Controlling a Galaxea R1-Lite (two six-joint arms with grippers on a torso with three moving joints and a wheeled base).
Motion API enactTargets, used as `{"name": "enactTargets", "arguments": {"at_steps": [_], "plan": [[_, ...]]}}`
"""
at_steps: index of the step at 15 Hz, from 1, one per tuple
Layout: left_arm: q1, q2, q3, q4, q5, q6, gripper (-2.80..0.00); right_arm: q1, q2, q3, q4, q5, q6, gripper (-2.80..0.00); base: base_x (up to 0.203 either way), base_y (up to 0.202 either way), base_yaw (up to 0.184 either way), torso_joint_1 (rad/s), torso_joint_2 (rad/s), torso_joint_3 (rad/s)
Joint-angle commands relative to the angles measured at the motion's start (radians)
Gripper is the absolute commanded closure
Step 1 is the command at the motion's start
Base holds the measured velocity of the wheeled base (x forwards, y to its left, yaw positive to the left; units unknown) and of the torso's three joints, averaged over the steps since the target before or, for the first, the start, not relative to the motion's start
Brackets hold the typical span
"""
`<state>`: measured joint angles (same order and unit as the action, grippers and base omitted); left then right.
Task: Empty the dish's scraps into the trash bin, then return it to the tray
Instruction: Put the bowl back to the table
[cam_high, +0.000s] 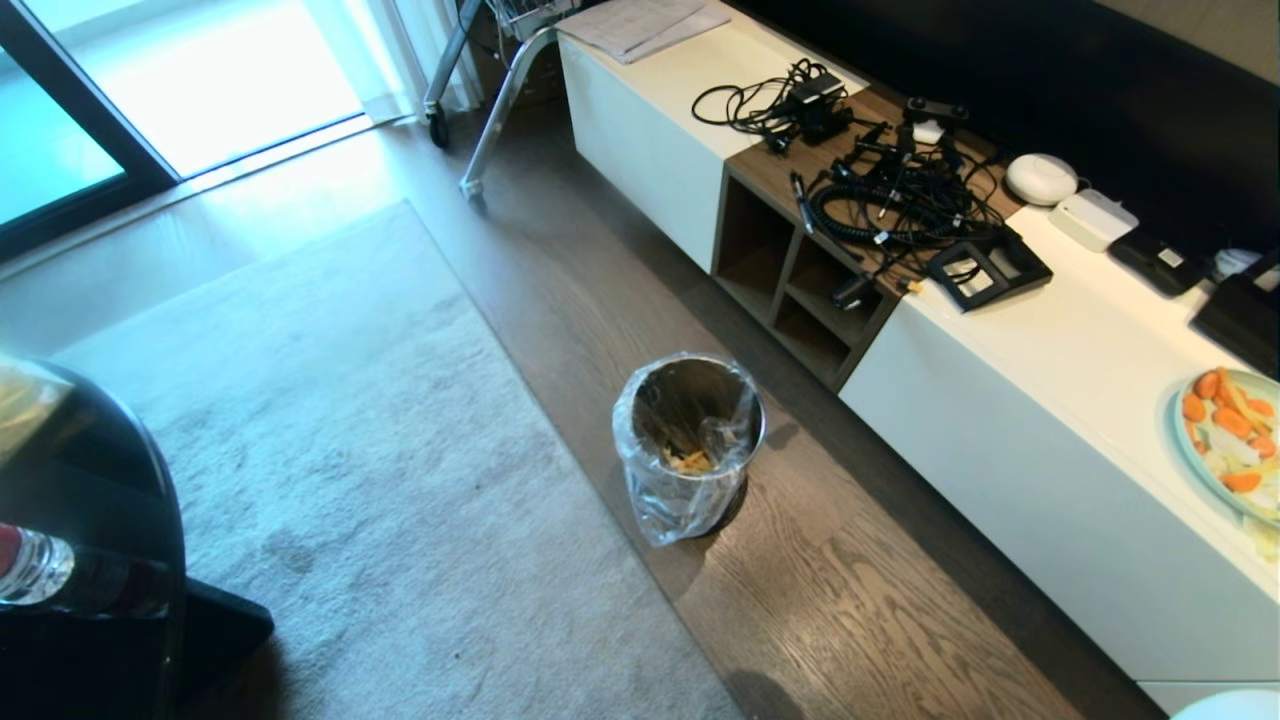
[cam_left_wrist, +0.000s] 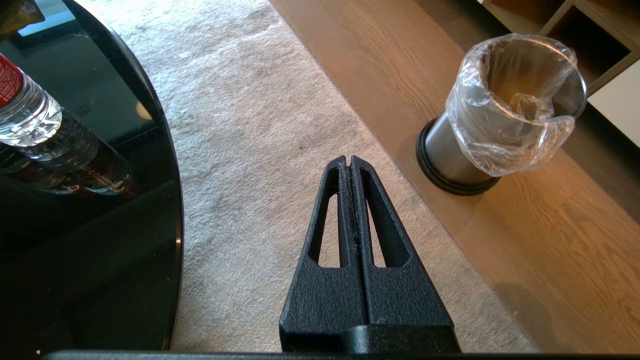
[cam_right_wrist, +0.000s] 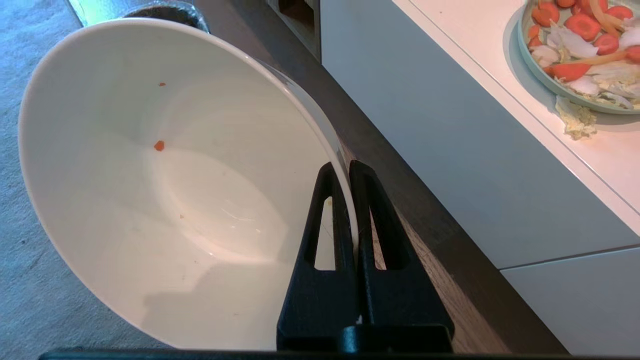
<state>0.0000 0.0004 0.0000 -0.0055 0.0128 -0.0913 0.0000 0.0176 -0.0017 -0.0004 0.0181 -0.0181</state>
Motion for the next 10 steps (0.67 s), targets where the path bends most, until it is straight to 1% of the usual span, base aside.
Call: {"name": "enactTargets", "arguments": {"at_steps": [1, 10], "plan": [[0.0, 0.0, 0.0, -0.001, 0.001, -0.001, 0.0, 0.0, -0.016, 0.0, -0.001, 0.0, 0.0, 0.0, 0.0, 0.0, 0.0, 0.0, 0.0, 0.0], [0.0, 0.0, 0.0, -0.001, 0.001, -0.001, 0.0, 0.0, -0.018, 0.0, -0.001, 0.0, 0.0, 0.0, 0.0, 0.0, 0.0, 0.0, 0.0, 0.0]]}}
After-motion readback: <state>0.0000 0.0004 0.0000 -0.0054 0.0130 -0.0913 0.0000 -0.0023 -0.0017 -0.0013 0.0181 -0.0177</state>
